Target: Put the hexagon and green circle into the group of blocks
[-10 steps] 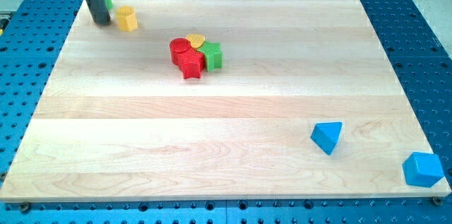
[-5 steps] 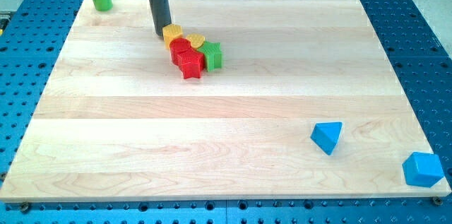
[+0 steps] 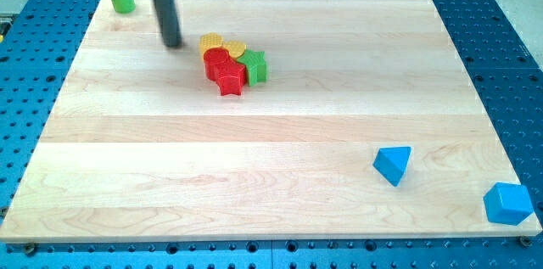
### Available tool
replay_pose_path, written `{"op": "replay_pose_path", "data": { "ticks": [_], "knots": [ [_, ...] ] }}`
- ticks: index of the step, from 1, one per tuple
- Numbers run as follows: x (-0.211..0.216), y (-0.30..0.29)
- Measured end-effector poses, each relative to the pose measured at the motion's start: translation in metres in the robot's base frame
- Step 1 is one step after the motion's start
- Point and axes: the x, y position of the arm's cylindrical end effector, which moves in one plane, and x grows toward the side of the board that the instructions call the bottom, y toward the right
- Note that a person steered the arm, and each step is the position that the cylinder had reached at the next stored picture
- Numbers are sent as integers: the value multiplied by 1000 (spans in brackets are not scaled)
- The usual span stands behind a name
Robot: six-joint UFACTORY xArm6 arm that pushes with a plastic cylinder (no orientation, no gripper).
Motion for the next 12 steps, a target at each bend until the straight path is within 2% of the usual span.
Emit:
{"op": "replay_pose_path", "data": {
  "ticks": [1, 2, 4, 5, 6, 8, 9, 11, 12],
  "knots": [
    [-19, -89],
    [-65, -122],
    [-112, -122],
    [-105, -66],
    [-81, 33],
    [-66, 78],
    [-33, 102],
    [-63, 119],
    [-48, 133]
  ]
}}
